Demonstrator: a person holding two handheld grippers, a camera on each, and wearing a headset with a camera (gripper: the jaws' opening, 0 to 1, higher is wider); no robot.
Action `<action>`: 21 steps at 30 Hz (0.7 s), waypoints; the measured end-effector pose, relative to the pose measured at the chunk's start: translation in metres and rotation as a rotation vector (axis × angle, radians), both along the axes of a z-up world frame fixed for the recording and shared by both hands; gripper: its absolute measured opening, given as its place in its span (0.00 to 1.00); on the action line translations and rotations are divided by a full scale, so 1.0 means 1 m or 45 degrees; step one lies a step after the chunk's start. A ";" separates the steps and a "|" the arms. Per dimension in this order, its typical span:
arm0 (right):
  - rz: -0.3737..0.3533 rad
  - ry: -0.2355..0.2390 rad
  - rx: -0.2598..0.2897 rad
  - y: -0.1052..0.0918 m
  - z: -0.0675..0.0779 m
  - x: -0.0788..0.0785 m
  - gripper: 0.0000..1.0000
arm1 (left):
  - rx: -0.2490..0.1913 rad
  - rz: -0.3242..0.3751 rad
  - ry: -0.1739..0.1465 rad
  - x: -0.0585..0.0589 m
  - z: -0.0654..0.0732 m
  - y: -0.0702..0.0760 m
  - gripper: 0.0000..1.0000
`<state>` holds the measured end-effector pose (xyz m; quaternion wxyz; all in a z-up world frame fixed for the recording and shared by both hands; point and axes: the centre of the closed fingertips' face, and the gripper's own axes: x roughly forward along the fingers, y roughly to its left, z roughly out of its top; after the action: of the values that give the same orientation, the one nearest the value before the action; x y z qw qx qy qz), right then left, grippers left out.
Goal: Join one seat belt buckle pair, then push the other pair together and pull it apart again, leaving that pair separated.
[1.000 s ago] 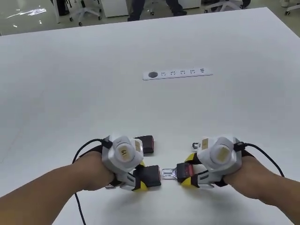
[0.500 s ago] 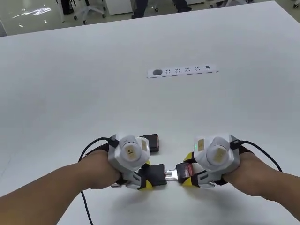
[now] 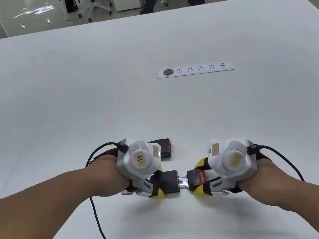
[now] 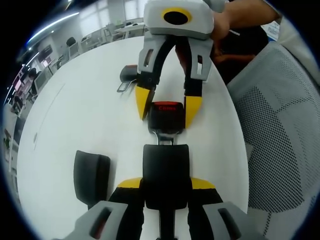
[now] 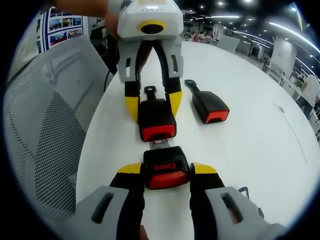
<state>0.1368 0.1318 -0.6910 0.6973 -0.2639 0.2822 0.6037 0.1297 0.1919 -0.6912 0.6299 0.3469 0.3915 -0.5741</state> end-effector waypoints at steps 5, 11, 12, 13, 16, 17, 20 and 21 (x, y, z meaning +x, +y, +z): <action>0.009 -0.016 -0.014 0.006 0.001 0.000 0.33 | 0.005 -0.006 0.002 0.001 0.000 0.001 0.33; 0.011 -0.015 -0.024 0.011 0.000 0.001 0.33 | 0.008 -0.011 0.000 0.002 0.000 0.001 0.33; 0.011 -0.015 -0.023 0.011 0.000 0.001 0.33 | 0.011 -0.014 -0.001 0.001 0.000 0.001 0.33; 0.010 -0.014 -0.022 0.012 0.000 0.000 0.33 | 0.013 -0.017 -0.002 0.001 0.000 0.001 0.33; 0.000 -0.009 -0.041 0.012 0.000 0.000 0.33 | 0.046 -0.049 0.006 -0.002 0.000 0.003 0.33; 0.012 -0.011 -0.035 0.014 0.001 0.000 0.33 | 0.029 -0.039 0.004 -0.001 0.000 0.000 0.33; 0.014 -0.006 -0.038 0.014 0.000 0.000 0.33 | 0.034 -0.047 0.006 -0.001 0.000 0.000 0.33; 0.015 -0.006 -0.040 0.014 0.001 -0.002 0.33 | 0.037 -0.047 0.005 -0.001 -0.001 0.000 0.33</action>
<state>0.1351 0.1455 -0.6897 0.6903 -0.2778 0.2883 0.6026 0.1287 0.1919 -0.6920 0.6135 0.3619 0.3946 -0.5806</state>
